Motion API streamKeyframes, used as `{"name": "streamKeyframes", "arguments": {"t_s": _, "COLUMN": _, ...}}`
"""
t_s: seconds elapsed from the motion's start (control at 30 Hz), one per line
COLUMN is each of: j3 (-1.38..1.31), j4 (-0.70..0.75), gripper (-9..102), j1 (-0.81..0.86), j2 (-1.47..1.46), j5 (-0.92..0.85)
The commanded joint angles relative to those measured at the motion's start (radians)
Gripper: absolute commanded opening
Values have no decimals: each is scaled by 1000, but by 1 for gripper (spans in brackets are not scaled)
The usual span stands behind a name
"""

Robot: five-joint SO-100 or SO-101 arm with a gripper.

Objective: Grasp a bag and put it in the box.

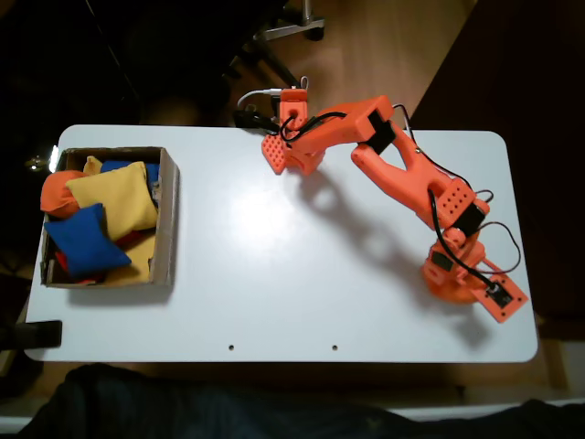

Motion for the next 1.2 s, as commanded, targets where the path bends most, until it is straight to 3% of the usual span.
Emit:
{"name": "streamKeyframes", "arguments": {"t_s": 0.0, "j3": -6, "j4": 34, "gripper": 3, "j1": -3, "j2": 49, "j5": 9}}
{"name": "streamKeyframes", "arguments": {"t_s": 1.17, "j3": -18, "j4": 236, "gripper": 3, "j1": 11, "j2": 400, "j5": 77}}
